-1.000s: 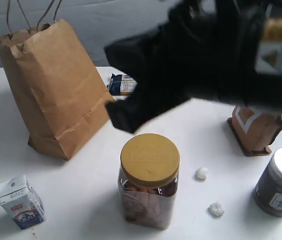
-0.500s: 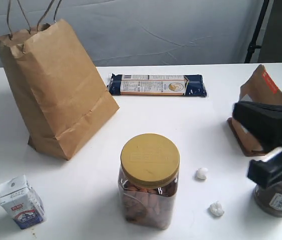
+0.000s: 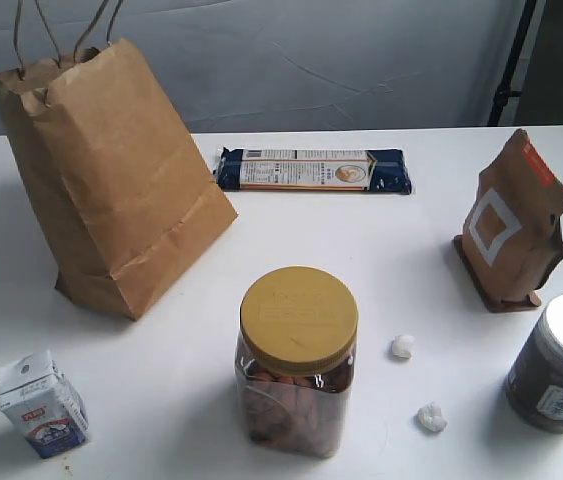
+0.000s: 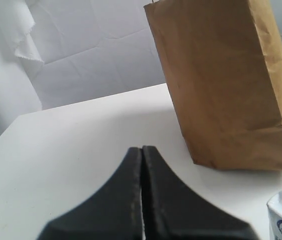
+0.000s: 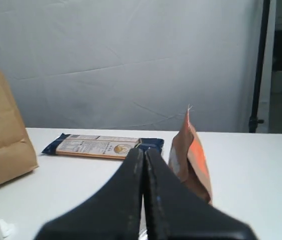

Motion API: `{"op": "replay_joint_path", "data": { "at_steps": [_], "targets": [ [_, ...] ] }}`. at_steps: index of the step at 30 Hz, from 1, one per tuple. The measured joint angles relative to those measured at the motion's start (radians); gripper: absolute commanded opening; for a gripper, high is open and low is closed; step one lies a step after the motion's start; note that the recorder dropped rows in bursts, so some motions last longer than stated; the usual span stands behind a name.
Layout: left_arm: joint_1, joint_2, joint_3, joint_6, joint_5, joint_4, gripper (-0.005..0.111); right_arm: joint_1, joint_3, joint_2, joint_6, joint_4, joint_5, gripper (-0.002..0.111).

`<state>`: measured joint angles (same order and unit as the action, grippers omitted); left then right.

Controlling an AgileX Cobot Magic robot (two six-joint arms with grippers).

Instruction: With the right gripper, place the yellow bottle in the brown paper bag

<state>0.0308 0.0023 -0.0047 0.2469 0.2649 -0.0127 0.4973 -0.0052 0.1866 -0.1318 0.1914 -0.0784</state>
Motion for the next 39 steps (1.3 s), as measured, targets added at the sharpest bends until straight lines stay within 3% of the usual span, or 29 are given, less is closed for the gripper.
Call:
{"op": "replay_joint_path", "data": {
  "at_steps": [10, 21, 39],
  "targets": [
    [0.000, 0.000, 0.000, 0.000, 0.000, 0.000, 0.000, -0.081, 0.002, -0.181, -0.070, -0.156, 0.161, 0.000],
    [0.000, 0.000, 0.000, 0.000, 0.000, 0.000, 0.000, -0.081, 0.002, -0.181, 0.179, -0.216, 0.165, 0.000],
    [0.000, 0.000, 0.000, 0.000, 0.000, 0.000, 0.000, -0.081, 0.002, -0.181, 0.030, -0.148, 0.165, 0.000]
  ]
}}
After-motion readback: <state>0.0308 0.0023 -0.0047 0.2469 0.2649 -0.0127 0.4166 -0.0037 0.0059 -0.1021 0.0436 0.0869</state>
